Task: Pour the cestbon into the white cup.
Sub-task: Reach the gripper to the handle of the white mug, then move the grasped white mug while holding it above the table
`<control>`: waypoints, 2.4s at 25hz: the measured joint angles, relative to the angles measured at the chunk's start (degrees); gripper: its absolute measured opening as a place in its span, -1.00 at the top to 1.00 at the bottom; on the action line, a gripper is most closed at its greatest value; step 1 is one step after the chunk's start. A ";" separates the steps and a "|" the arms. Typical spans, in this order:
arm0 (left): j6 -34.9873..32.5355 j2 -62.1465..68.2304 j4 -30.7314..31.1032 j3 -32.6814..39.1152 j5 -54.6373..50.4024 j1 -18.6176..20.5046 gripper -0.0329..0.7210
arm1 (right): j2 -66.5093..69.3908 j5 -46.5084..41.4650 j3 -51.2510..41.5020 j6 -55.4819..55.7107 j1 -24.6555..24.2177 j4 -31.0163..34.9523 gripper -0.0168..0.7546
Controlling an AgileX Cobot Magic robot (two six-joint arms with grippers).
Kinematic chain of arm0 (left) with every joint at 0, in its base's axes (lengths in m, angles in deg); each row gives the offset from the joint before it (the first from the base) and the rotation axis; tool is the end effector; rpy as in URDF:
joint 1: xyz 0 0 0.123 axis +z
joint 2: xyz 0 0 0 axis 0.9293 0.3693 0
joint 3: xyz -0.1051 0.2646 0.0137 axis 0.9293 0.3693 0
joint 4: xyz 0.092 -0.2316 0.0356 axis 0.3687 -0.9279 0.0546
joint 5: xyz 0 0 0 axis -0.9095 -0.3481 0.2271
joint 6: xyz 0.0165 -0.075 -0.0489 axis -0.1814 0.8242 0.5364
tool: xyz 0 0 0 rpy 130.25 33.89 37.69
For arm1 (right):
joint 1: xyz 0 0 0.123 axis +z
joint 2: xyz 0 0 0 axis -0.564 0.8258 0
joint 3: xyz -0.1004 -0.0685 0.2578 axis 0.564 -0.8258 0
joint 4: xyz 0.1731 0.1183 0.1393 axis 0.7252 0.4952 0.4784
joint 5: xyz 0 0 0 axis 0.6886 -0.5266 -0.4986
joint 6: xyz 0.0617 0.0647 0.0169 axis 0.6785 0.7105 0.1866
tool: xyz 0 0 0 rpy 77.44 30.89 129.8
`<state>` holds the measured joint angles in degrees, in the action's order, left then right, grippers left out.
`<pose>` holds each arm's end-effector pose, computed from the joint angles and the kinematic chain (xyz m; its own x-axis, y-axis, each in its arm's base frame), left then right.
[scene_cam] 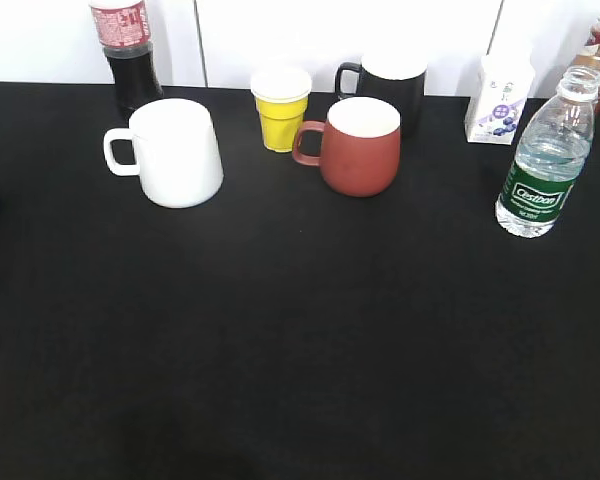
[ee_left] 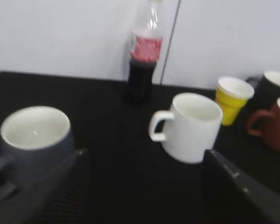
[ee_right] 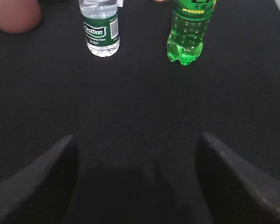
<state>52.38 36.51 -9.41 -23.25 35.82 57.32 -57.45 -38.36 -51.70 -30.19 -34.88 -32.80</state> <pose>0.1171 -0.0233 0.2636 -0.2185 -0.1462 -0.9648 0.1584 0.9703 -0.1829 -0.0057 0.0026 0.2802 -0.4236 -0.0182 -0.9057 -0.0243 0.9997 -0.0088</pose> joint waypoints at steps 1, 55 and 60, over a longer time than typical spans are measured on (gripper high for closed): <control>0.00 2.06 -0.57 0.70 2.36 -1.90 -0.58 | 0.00 0.00 0.00 0.00 0.00 0.00 -0.58; 23.21 70.35 44.39 -14.06 66.07 -5.57 0.75 | 0.00 0.00 0.00 0.00 0.00 0.00 -0.58; 23.21 63.08 46.72 -9.33 66.11 -10.78 0.75 | 0.00 0.00 0.00 0.00 0.00 0.00 -0.58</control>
<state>75.58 99.59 37.31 -32.57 101.92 46.54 -57.45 -38.36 -51.70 -30.19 -34.88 -32.80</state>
